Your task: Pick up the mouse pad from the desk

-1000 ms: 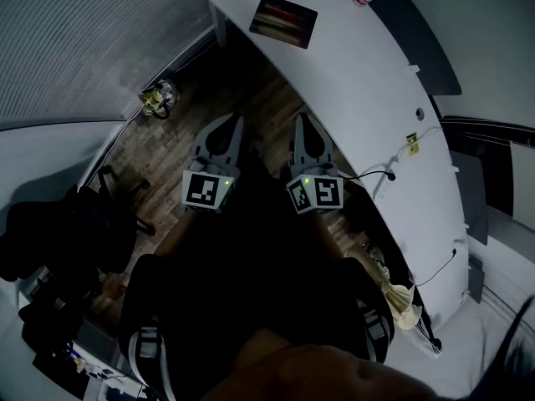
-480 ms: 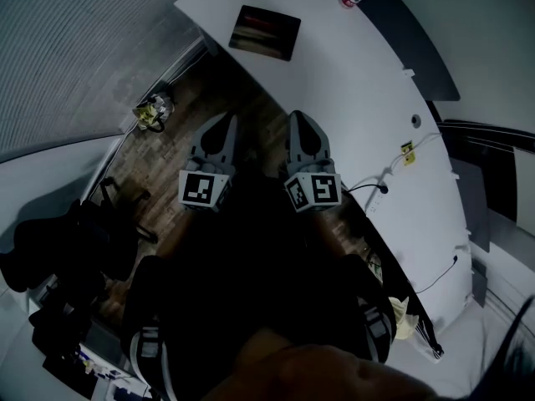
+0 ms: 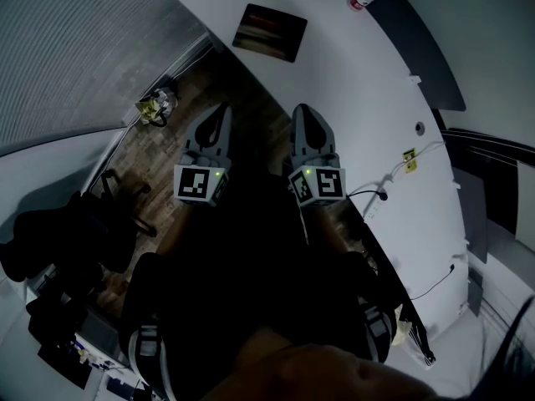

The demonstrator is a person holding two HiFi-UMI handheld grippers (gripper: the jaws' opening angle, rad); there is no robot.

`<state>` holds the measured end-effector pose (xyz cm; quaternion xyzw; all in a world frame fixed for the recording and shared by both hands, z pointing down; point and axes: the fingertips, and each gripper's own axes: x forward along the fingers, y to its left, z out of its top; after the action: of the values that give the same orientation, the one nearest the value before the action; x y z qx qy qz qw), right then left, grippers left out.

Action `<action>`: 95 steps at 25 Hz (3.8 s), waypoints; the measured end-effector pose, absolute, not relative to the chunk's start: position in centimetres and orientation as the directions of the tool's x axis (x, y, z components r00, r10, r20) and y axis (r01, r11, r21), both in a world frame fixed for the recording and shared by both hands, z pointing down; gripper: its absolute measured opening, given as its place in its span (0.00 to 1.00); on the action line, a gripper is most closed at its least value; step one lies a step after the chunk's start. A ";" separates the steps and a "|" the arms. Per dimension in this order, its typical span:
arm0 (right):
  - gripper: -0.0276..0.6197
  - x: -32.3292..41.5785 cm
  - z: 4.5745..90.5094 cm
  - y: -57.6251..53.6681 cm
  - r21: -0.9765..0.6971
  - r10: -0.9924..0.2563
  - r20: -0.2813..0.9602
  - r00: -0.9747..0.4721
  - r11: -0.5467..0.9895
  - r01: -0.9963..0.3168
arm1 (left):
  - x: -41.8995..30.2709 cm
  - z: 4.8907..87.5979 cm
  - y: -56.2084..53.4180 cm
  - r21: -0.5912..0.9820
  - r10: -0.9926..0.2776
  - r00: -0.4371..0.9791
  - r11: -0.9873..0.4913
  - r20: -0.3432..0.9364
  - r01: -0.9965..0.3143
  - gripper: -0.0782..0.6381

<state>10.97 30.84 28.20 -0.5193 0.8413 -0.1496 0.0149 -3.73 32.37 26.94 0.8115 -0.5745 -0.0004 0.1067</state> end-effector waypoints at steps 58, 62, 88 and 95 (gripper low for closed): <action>0.05 10.1 39.5 4.5 -0.215 -0.890 0.399 -0.222 0.144 -0.966 | -7.4 39.6 1.6 0.207 -0.779 0.518 -0.475 0.352 -0.855 0.12; 0.05 10.6 41.2 3.5 -0.213 -0.869 0.438 -0.231 0.149 -0.966 | -6.9 41.9 1.0 0.206 -0.765 0.497 -0.453 0.409 -0.867 0.12; 0.23 13.1 59.4 1.2 -0.237 -0.611 0.739 -0.284 0.158 -0.958 | -5.2 58.7 -0.9 0.256 -0.563 0.408 -0.331 0.718 -0.908 0.34; 0.29 13.6 63.5 0.8 -0.258 -0.525 0.800 -0.291 0.137 -0.956 | -4.7 61.9 -1.9 0.253 -0.505 0.390 -0.319 0.770 -0.913 0.37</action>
<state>13.57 0.83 63.52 -0.5276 0.7018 -0.3913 -0.2759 -4.68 -1.87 61.90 0.7573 -0.4682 0.2931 0.3484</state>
